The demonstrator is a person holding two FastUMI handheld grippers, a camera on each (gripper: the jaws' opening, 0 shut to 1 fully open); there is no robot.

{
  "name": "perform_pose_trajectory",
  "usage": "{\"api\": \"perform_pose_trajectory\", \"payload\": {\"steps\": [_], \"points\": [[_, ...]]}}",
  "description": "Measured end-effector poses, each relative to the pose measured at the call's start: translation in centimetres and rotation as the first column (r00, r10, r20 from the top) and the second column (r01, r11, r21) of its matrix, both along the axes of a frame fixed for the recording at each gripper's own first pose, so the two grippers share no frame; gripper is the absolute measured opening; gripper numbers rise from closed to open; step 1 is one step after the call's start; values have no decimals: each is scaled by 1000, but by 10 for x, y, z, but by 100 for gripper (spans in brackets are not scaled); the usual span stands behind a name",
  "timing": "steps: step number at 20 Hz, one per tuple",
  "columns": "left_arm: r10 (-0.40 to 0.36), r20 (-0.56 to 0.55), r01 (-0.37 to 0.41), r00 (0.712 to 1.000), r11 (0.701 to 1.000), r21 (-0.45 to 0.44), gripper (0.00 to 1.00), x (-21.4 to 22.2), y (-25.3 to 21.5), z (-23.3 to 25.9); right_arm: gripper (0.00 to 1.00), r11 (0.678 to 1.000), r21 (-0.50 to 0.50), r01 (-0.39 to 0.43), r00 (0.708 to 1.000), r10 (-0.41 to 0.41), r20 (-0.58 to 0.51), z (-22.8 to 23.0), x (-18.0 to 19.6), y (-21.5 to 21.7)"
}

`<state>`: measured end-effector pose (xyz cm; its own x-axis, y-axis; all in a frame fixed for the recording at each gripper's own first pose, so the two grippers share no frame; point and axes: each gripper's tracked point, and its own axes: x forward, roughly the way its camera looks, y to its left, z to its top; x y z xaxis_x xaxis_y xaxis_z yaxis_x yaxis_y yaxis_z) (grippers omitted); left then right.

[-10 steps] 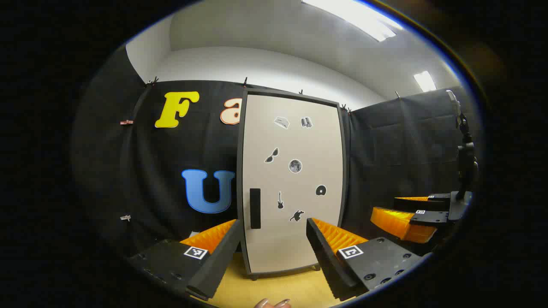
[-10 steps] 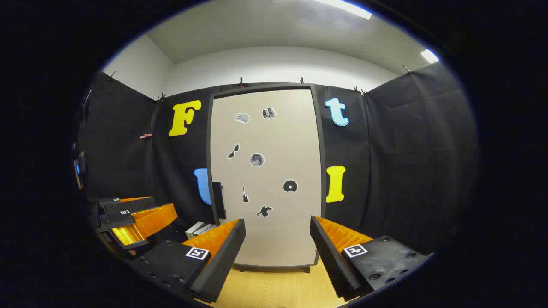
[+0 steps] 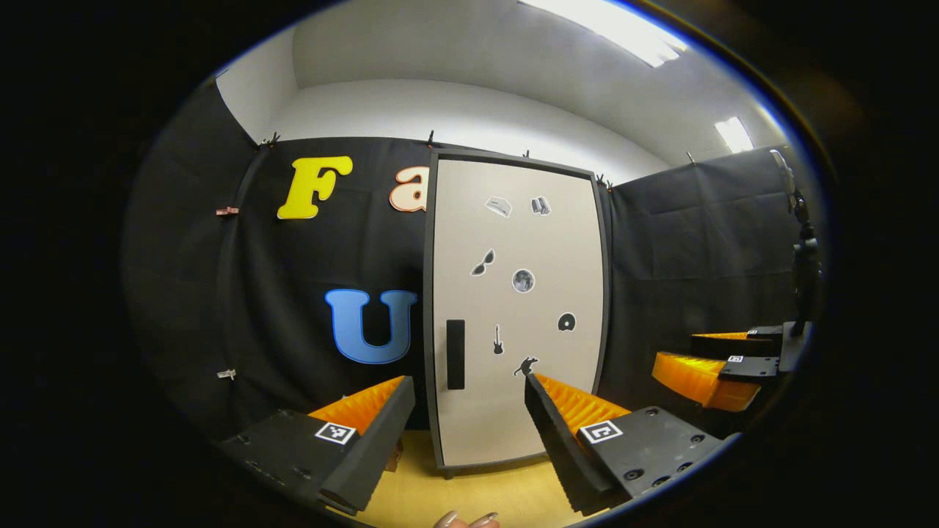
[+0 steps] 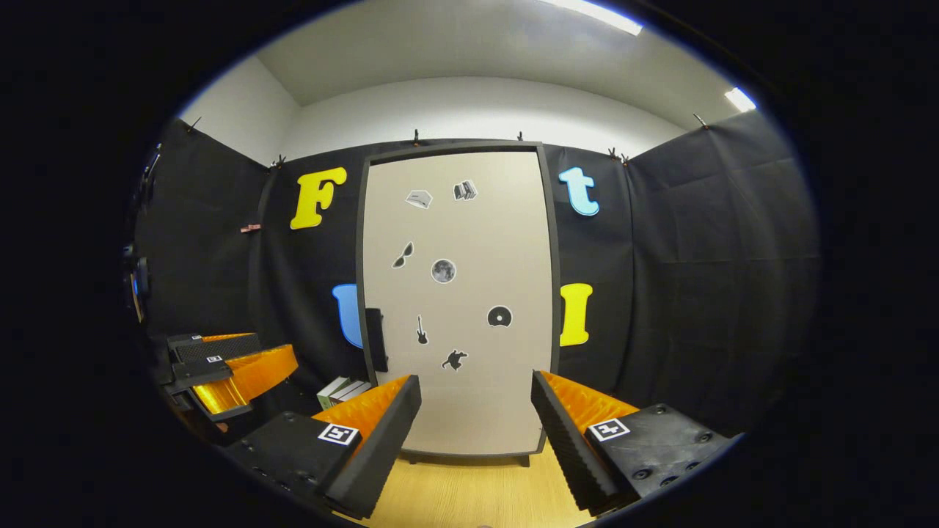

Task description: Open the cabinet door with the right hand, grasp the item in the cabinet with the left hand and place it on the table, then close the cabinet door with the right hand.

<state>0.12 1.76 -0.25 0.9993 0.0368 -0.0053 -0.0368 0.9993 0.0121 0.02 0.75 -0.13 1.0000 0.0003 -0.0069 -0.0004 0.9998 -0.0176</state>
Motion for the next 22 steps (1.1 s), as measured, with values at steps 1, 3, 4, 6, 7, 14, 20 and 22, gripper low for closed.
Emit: {"api": "perform_pose_trajectory", "payload": {"steps": [1, 3, 4, 6, 7, 14, 20, 22], "points": [[0, 2, 0, 1000, 1000, -1, 95, 1, 0, -1, 97, 1000, 0, -1, 1000, 1, -2, 0, 0, 1], [-4, 5, 4, 1000, 1000, -5, 95, 0, -1, 0, 97, 1000, -3, 1, 1000, -1, -3, 1, 0, 0], [-8, 3, 8, 1000, 1000, -4, 95, 0, -1, 0, 97, 1000, -4, 2, 1000, -2, -2, 1, -1, 0], [-9, 5, 9, 1000, 1000, -2, 95, 0, -1, 0, 97, 1000, -2, 0, 1000, 0, -3, 1, -1, 0], [-5, 9, 5, 1000, 1000, -8, 95, 0, 0, 0, 97, 1000, -4, 0, 1000, 0, -4, 1, -1, 1], [-12, 2, 12, 1000, 1000, -8, 95, -2, 5, -3, 98, 999, 27, -30, 1000, 30, 5, 3, -1, 11], [-13, 4, 13, 1000, 1000, 9, 95, -6, 20, -3, 98, 1000, 16, -23, 1000, 23, 6, -2, 7, 23], [-16, 7, 16, 1000, 1000, 8, 95, -9, 26, -3, 98, 999, 12, -33, 999, 33, 0, -6, 12, 33]]}}
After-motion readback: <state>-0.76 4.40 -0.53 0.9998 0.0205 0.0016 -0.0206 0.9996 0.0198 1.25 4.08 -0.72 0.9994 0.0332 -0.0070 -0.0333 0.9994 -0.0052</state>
